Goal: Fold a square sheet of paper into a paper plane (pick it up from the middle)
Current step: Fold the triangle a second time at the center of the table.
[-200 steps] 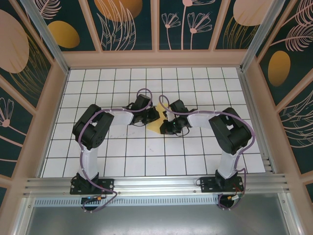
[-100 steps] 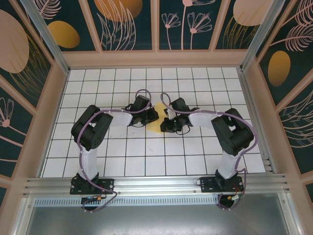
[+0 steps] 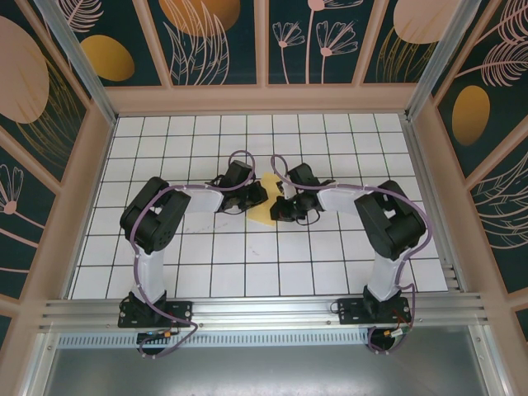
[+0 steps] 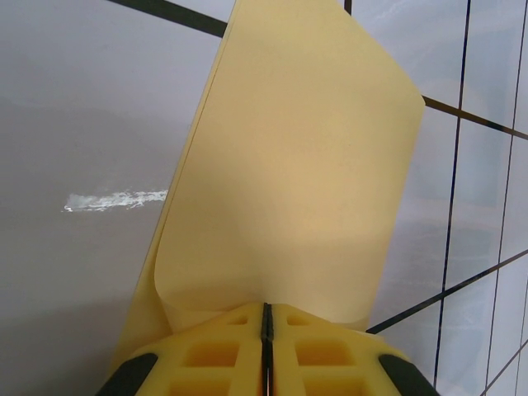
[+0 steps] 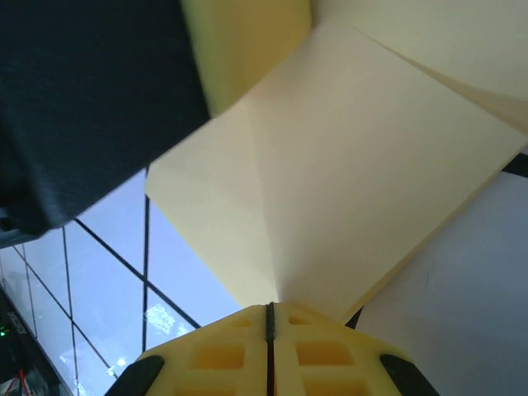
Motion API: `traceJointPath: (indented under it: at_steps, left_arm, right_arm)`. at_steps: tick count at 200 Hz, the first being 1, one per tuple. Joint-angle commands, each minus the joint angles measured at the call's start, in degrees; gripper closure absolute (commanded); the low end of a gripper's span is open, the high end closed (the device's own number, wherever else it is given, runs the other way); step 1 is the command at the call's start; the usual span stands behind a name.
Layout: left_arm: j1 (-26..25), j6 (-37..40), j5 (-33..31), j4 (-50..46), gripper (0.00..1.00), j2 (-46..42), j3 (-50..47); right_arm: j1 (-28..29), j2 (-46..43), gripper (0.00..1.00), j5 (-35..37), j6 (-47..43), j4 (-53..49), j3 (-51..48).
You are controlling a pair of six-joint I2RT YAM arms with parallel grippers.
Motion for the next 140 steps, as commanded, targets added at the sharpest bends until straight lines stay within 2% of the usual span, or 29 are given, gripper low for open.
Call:
traceJointPath:
  at_steps: [1, 81, 140]
  left_arm:
    - [0.39, 0.13, -0.38, -3.66, 0.89, -0.25, -1.60]
    - [0.46, -1.00, 4.77, 4.52, 0.83, -4.60, -3.83]
    - [0.44, -0.84, 5.76, 5.56, 0.83, -4.83, -6.17]
  right_arm:
    - [0.38, 1.35, 0.93, -0.99, -0.33, -0.04, 0.68]
    - [0.34, 3.58, 0.94, 1.32, 0.19, -1.57, -0.41]
    - [0.44, 4.71, 0.94, 3.22, 0.73, -3.23, 0.57]
